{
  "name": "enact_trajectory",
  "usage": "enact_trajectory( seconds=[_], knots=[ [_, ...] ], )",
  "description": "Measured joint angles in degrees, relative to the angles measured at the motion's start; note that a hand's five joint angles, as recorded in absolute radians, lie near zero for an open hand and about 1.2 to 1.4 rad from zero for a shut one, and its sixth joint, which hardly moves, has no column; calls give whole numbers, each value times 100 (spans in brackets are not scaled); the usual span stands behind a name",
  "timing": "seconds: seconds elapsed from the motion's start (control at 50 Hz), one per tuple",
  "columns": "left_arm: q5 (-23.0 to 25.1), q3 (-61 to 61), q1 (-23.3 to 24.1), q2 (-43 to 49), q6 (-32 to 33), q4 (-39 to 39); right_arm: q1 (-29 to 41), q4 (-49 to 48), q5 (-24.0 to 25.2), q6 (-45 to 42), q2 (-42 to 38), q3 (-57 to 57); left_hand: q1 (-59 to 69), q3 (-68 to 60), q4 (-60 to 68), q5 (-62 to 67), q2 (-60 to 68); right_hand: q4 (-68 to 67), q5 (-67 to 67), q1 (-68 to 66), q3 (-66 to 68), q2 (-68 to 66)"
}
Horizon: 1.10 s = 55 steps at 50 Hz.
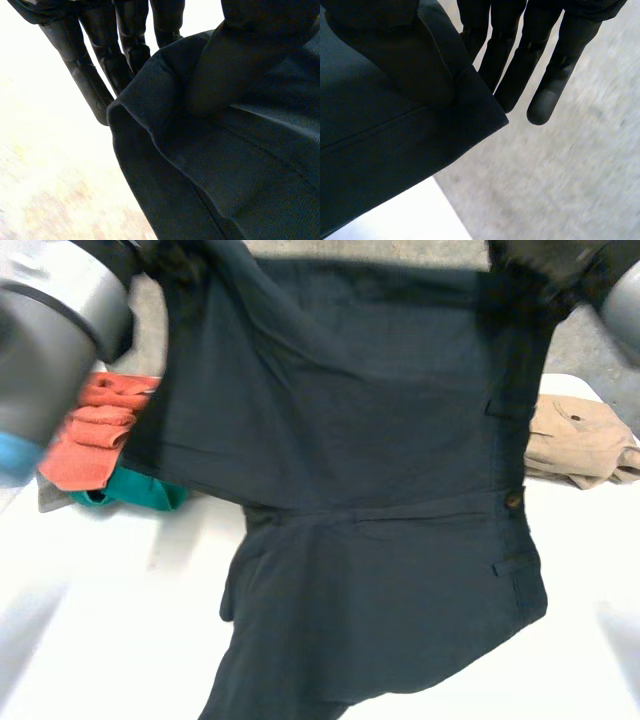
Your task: Fold the laundry.
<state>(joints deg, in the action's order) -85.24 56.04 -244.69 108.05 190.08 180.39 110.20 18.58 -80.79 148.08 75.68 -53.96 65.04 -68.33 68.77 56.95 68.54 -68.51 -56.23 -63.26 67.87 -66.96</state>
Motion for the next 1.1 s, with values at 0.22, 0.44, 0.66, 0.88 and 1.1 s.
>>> enact_trajectory(
  seconds=[0.22, 0.44, 0.66, 0.88, 1.1],
  knots=[
    [-17, -2144, -130, 2724, 555, 746, 178, -2730, -986, -46, -2553, 653, -1064, 1014, -1023, -945, -1145, 1469, 1337, 1409, -1457, 1498],
    [-132, -2141, -187, 2943, 571, 1344, 312, -3326, -905, -49, -3190, 971, -5410, 5633, -5724, -5431, -5696, 5673, 5354, 5058, -5608, 5531],
    [-765, 767, 162, 931, 509, 580, -52, -1623, 153, -186, -1569, -525, -5410, 5633, -5724, -5431, -5701, 5673, 5354, 5058, -5608, 5528],
    [-817, 4066, 1133, -726, 16, -359, -1051, -748, 1552, -1473, -970, -2820, -4172, 4630, -4652, -4454, -4646, 4873, 4610, 4374, -4812, 4749],
    [-811, 4873, 1285, -211, -190, 73, -1358, -1515, 1816, -2266, -1537, -3394, -3794, 4130, -4139, -3948, -4161, 4144, 3897, 3626, -4089, 4028]
  ],
)
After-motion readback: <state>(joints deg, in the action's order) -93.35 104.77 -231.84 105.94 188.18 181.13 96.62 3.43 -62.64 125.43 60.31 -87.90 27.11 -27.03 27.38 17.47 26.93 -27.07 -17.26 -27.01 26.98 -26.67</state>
